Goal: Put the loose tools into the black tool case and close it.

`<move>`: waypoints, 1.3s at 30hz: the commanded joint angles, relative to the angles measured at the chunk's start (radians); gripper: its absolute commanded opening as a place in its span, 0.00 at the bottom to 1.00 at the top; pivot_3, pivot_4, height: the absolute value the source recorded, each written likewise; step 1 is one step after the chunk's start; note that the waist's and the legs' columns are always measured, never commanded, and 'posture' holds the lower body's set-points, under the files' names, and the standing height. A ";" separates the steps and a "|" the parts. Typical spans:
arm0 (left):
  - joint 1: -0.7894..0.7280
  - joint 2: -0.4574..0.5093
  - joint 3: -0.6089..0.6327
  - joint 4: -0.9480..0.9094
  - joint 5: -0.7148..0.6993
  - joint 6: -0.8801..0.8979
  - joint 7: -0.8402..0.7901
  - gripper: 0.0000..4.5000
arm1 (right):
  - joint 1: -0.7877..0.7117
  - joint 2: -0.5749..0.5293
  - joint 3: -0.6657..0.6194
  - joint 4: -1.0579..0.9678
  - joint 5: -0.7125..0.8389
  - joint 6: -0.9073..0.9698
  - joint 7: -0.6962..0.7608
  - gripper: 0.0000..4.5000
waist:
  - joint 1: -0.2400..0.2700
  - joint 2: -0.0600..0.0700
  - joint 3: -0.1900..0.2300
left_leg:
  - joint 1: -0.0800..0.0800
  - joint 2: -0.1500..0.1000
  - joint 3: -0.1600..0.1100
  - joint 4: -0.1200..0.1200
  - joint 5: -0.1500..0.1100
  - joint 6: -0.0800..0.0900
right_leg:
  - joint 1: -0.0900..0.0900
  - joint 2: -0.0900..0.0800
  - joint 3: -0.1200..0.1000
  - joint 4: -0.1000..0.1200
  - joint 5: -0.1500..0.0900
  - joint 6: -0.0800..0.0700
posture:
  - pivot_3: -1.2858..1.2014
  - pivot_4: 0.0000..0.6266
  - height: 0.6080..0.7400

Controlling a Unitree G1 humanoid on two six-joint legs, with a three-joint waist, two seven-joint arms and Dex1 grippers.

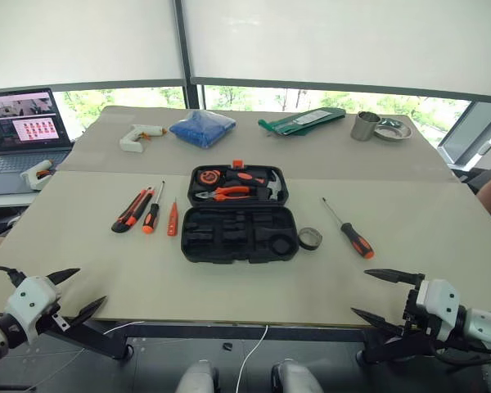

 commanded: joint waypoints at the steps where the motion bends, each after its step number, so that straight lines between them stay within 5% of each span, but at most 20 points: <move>1: 0.001 0.009 0.051 -0.124 -0.111 0.186 0.064 1.00 | -0.053 0.007 0.018 -0.061 0.049 0.040 -0.012 1.00 | 0.000 0.000 0.000 | 0.000 0.000 0.000 0.000 0.000 0.000 | 0.000 0.000 0.000 0.000 0.000 0.000 | 0.52 0.24 1.00; 4: 0.010 -0.002 0.127 -0.257 -0.279 0.517 0.175 1.00 | -0.147 0.054 0.055 -0.184 0.160 0.182 -0.064 1.00 | -0.012 -0.003 0.002 | 0.000 0.003 0.000 0.000 0.000 0.000 | 0.000 0.000 0.000 0.002 0.001 0.000 | 0.52 0.24 1.00; 16: 0.015 -0.021 0.249 -0.463 -0.459 1.010 0.370 1.00 | -0.295 0.211 0.088 -0.364 0.184 0.295 -0.272 1.00 | -0.006 -0.006 0.001 | 0.002 0.005 0.003 0.000 -0.004 -0.006 | -0.001 0.001 -0.002 0.003 0.001 0.004 | 0.52 0.24 1.00; 22: -0.218 0.000 0.136 -0.539 -0.452 1.176 0.542 1.00 | -0.292 0.198 0.092 -0.338 0.181 0.284 -0.244 1.00 | 0.001 -0.007 0.001 | 0.003 0.003 0.004 0.001 -0.003 -0.006 | 0.001 0.000 -0.002 0.003 -0.001 -0.001 | 0.52 0.24 1.00; 26: -0.390 -0.044 0.025 -0.502 -0.369 1.215 0.682 0.66 | -0.288 0.194 0.095 -0.333 0.186 0.292 -0.230 1.00 | -0.003 -0.007 0.001 | 0.003 0.001 0.003 0.001 -0.003 -0.006 | 0.001 0.001 -0.001 0.004 0.004 0.000 | 0.52 0.24 1.00; 39: -0.770 -0.216 -0.281 -0.178 -0.124 1.171 0.785 0.66 | -0.345 0.194 0.146 -0.369 0.189 0.331 -0.224 1.00 | -0.016 -0.008 0.001 | 0.002 -0.001 0.002 0.001 -0.003 -0.006 | 0.001 0.003 0.000 0.003 0.006 -0.001 | 0.52 0.24 1.00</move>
